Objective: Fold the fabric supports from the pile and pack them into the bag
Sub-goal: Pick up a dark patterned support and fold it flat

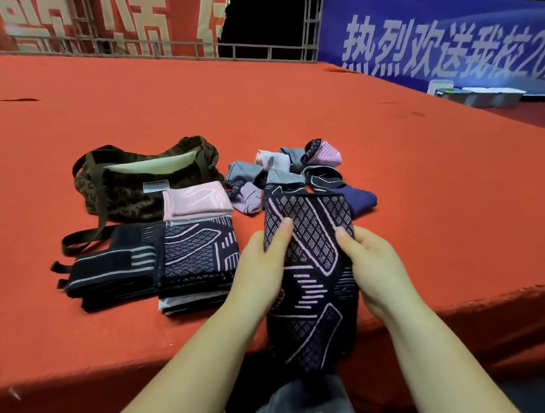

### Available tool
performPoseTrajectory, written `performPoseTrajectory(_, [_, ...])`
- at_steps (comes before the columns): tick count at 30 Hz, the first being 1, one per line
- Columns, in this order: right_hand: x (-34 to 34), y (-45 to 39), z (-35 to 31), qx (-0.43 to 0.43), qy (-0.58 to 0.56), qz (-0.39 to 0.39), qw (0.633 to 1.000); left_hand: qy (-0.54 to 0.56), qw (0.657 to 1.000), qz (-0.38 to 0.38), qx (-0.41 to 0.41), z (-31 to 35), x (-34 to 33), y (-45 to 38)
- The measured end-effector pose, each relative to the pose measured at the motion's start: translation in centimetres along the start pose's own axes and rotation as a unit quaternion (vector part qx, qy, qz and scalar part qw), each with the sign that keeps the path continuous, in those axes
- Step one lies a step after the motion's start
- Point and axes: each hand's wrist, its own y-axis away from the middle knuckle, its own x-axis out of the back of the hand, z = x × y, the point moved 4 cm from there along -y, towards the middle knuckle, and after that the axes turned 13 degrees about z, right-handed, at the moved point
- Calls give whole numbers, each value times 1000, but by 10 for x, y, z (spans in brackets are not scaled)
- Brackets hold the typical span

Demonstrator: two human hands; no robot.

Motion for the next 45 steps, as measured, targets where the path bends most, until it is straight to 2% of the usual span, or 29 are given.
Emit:
performPoseTrajectory(2, [0,-1,0,19,17,-8,1000,-3,999,-7,32,-2,1,-4])
performPoseTrajectory(5, [1,-2,-3,1,-35,-36,999,87,988,-27,122,-5,-4,-9])
performPoseTrajectory(8, [7,-9,-4,14,-45,-55,997,211,948,-65,228,-6,-14,-8])
performPoseTrajectory(10, [9,-14,-1,7,-54,-64,996,248,928,-83,266,-3,-20,-8])
performPoseTrajectory(13, [11,-18,10,-40,-52,-113,991,258,927,-62,264,-2,-29,-14])
performPoseTrajectory(16, [13,-16,26,-61,32,-185,980,266,932,-18,248,-4,-37,-24])
performPoseTrajectory(20, [14,-10,55,-100,148,-275,945,281,932,42,224,-7,-42,-38])
performPoseTrajectory(22, [22,-20,60,-114,169,-251,946,293,929,77,211,-10,-43,-45])
performPoseTrajectory(24, [34,-37,54,-105,195,-182,958,285,932,120,190,-19,-43,-54])
performPoseTrajectory(25, [40,-47,48,-77,242,-133,958,273,935,141,179,-25,-42,-57])
performPoseTrajectory(26, [46,-58,41,-41,314,-82,945,251,940,158,167,-32,-42,-60])
performPoseTrajectory(28, [48,-76,27,32,460,-5,887,193,956,157,156,-46,-46,-58])
performPoseTrajectory(31, [38,-95,23,98,593,21,799,116,964,137,195,-72,-53,-45])
performPoseTrajectory(33, [30,-103,28,133,627,36,767,20,971,137,193,-76,-51,-34])
performPoseTrajectory(35, [19,-102,38,162,619,59,767,-159,975,108,111,-76,-49,-28])
performPoseTrajectory(38, [-4,-85,57,211,523,44,825,-380,923,43,-39,-71,-57,-28])
performPoseTrajectory(39, [-12,-78,65,216,491,15,844,-421,904,11,-73,-69,-63,-29])
performPoseTrajectory(41, [-23,-65,83,202,470,-50,858,-475,869,-43,-135,-69,-74,-34])
performPoseTrajectory(43, [-21,-59,99,170,495,-83,848,-516,833,-94,-175,-74,-85,-45])
performPoseTrajectory(45, [-9,-58,107,149,536,-74,828,-557,800,-141,-172,-87,-90,-57])
